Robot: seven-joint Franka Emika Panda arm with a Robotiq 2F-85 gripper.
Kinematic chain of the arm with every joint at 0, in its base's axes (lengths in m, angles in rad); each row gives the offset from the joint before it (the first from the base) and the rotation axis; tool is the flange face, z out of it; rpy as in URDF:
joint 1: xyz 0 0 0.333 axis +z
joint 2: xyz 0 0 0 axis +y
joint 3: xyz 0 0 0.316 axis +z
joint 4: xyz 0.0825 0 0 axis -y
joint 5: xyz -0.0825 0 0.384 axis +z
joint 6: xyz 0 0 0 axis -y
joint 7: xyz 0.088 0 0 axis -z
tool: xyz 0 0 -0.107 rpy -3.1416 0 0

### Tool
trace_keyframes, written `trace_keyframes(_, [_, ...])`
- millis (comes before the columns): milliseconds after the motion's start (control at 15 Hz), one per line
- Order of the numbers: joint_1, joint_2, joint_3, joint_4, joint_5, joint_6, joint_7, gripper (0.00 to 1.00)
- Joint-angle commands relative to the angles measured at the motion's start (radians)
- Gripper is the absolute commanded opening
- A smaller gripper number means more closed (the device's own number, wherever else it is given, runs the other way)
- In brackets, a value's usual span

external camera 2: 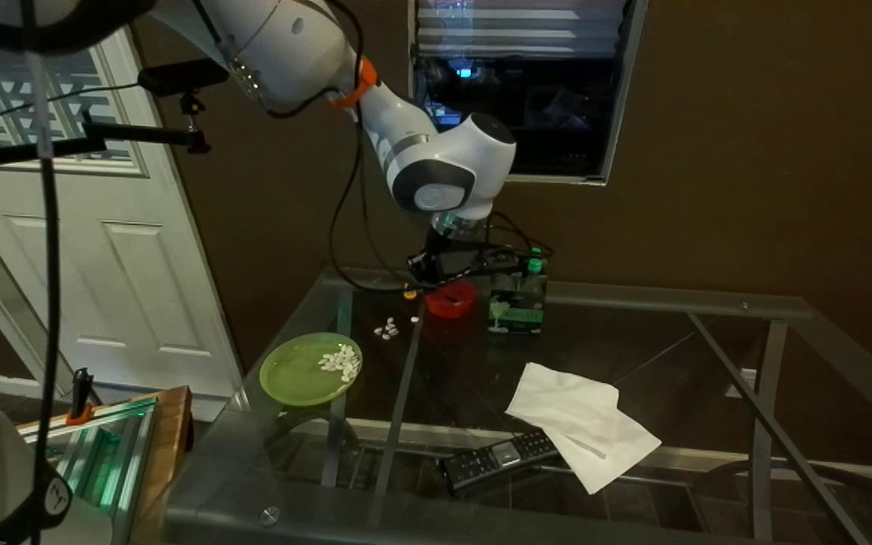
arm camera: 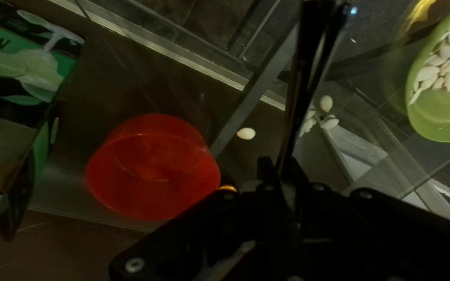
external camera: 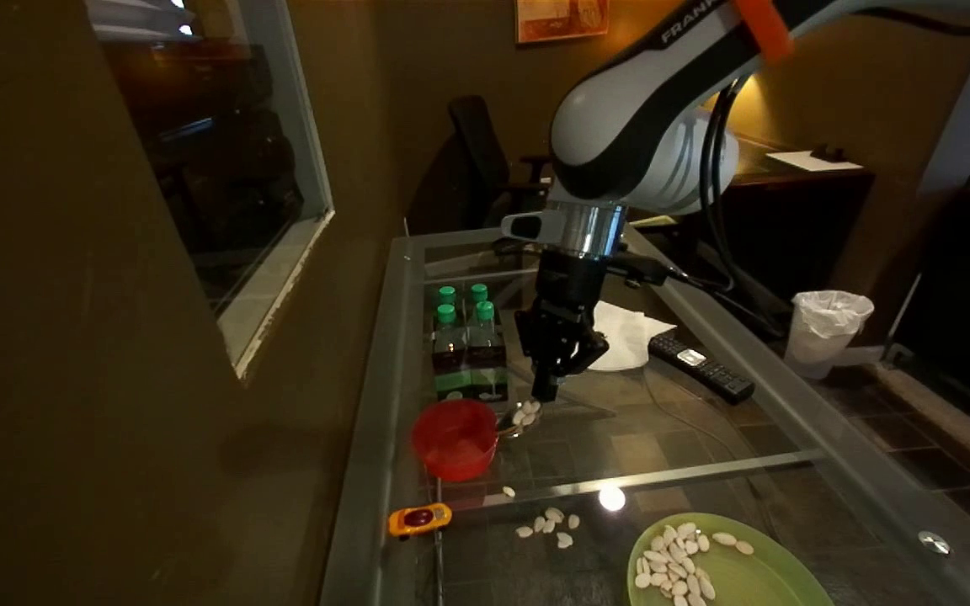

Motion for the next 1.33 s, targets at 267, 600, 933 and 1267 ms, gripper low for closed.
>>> trace_keyframes(267, [0.048, 0.154, 0.000, 0.186, -0.215, 0.082, 0.275, 0.02])
trace_keyframes(600, [0.107, 0.198, -0.016, 0.227, -0.411, 0.106, 0.441, 0.02])
trace_keyframes(933, [0.168, 0.179, -0.054, 0.212, -0.635, 0.120, 0.597, 0.02])
trace_keyframes(1267, [0.237, 0.139, -0.087, 0.181, -0.880, 0.148, 0.727, 0.02])
